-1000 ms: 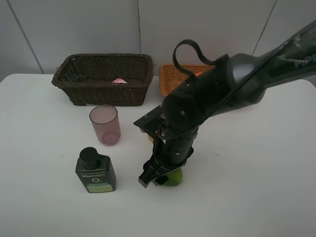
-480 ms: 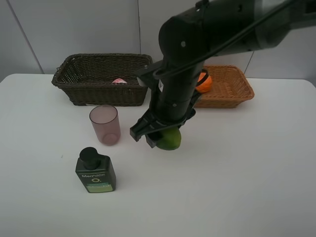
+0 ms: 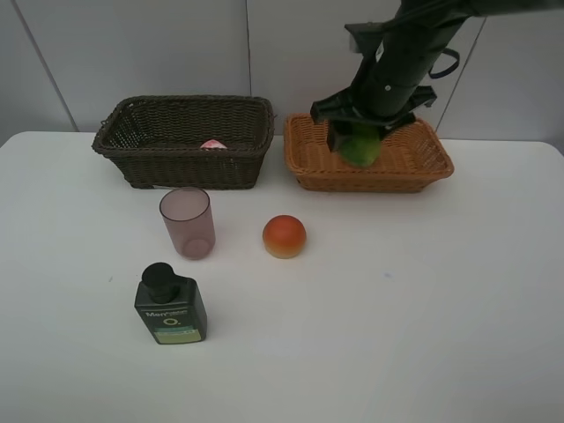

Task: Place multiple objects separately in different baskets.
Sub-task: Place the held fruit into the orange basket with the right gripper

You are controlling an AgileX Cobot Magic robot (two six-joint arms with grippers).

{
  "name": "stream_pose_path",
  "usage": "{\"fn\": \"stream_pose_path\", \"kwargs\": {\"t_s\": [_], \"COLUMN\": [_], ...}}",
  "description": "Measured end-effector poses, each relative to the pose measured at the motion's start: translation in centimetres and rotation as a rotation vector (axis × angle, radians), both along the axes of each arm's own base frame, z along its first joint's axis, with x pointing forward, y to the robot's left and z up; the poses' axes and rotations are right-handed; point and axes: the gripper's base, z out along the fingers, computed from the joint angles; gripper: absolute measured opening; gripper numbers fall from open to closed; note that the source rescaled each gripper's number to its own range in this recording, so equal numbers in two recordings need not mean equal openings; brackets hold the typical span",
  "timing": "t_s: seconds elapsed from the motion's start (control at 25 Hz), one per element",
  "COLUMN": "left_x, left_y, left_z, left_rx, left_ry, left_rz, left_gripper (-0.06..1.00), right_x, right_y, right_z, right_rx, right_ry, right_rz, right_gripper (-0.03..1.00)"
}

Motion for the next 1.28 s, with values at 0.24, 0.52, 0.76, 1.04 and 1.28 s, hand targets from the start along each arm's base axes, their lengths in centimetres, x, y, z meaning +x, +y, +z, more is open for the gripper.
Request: {"fn": "stream_pose_path", "kwargs": {"t_s": [0.24, 0.52, 0.76, 1.04, 1.28], "left_x": [0.0, 0.0, 0.0, 0.0, 0.0], "left_y": [0.0, 0.0, 0.0, 0.0, 0.0], "left_z": [0.0, 0.0, 0.0, 0.0, 0.0], "left_rx": [0.0, 0.0, 0.0, 0.0, 0.0], "left_ry": [0.0, 0.0, 0.0, 0.0, 0.0], "left_rz": [0.0, 0.0, 0.0, 0.0, 0.0], "left_gripper": [1.0, 1.0, 1.0, 1.0, 1.0], "right_x": [3.8, 6.7, 7.4, 7.6, 7.6], "right_y": [-6.1, -9.0, -9.1, -9.1, -9.1], "right_z": [0.4, -3.8, -7.2, -8.0, -7.9], "right_rx": [0.069, 0.08, 0.065, 0.064, 0.065], "right_ry": [-0.165, -0.193, -0.136, -0.128, -0.13], "right_rz": [-0.148, -0.216, -0.221, -0.221, -0.222], "right_gripper": [0.51, 0.51, 0.51, 0.52, 0.92]}}
